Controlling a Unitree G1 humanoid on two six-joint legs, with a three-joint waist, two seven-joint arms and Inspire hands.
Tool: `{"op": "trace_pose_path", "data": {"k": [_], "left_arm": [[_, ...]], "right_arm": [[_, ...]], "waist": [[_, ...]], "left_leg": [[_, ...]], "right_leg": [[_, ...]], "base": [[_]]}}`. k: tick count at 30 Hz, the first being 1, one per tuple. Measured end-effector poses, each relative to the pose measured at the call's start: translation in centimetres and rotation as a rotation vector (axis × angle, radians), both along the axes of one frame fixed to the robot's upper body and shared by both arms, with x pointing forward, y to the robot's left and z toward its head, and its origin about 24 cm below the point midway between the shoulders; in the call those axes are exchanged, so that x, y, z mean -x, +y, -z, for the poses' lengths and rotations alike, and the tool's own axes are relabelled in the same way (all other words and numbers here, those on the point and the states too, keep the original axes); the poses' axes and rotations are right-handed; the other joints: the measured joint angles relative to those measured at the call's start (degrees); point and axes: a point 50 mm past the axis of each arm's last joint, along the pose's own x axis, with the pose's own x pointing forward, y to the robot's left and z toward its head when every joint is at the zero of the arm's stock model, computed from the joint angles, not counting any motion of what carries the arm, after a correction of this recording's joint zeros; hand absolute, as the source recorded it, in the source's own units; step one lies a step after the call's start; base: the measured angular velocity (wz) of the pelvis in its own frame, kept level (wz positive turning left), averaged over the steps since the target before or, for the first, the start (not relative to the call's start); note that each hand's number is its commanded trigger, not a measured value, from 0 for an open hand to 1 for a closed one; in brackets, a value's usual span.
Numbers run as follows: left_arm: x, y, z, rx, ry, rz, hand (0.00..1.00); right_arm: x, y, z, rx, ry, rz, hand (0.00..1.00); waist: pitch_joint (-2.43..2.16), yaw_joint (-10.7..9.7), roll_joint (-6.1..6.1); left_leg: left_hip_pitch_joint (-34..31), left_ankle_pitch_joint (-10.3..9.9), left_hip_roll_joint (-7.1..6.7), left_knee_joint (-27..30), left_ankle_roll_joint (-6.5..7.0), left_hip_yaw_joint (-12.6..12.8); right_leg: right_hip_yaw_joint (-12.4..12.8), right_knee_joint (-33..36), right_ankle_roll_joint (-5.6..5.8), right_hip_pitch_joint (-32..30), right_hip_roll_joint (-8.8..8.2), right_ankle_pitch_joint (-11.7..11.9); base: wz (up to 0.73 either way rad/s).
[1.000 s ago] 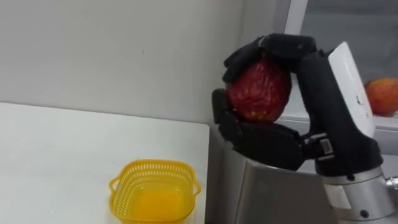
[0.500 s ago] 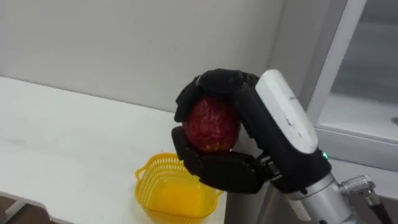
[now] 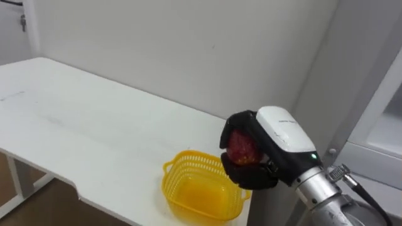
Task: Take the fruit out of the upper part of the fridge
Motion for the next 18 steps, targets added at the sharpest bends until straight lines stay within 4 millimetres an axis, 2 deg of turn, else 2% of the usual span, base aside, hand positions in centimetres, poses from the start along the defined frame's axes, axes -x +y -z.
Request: {"op": "trace_pose_path", "data": {"k": [6, 8, 10, 12, 18], "left_arm": [[0.5, 0.5, -0.1, -0.003, 0.022, 0.004, 0.00], [0.5, 0.9, -0.2, -0.017, 0.028, 0.004, 0.00], [0.5, 1.2, -0.3, -0.028, 0.032, 0.001, 0.00], [0.5, 1.3, -0.4, -0.034, 0.034, 0.006, 0.00], [0.7, 1.5, -0.4, -0.036, 0.036, -0.001, 0.00]], "right_arm": [[-1.6, -0.6, 2.4, 0.066, 0.121, 0.049, 1.00], [-1.8, -1.1, 3.0, 0.068, 0.158, 0.068, 1.00], [-2.2, -1.7, 3.6, 0.052, 0.199, 0.096, 1.00], [-2.5, -2.2, 4.0, 0.038, 0.224, 0.114, 1.00], [-3.3, -3.1, 3.9, 0.030, 0.247, 0.150, 1.00]], "waist": [[-0.24, 0.29, -0.78], [-0.36, 0.77, -1.14], [-0.27, 1.63, -1.06], [-0.35, 1.81, -1.25], [-0.15, 1.80, -1.34]], "left_leg": [[-1.17, 0.01, -0.64, 1.01, 0.04, -1.92], [-1.58, 0.03, -0.81, 1.25, 0.07, -2.43], [-2.24, 0.02, -0.96, 1.87, 0.09, -2.85], [-2.65, 0.01, -1.03, 2.06, 0.09, -3.25], [-3.85, -0.02, -1.02, 2.75, 0.07, -3.77]], "right_leg": [[-1.51, 0.13, 0.15, -0.22, -0.50, -0.09], [-1.61, 0.14, 0.16, -0.33, -0.59, -0.10], [-1.92, 0.15, 0.17, -0.62, -0.70, -0.10], [-2.08, 0.17, 0.17, -0.74, -0.73, -0.10], [-3.16, 0.17, 0.17, -0.92, -0.71, -0.10]], "base": [[0.17], [0.13], [0.05], [0.09], [0.05]]}}
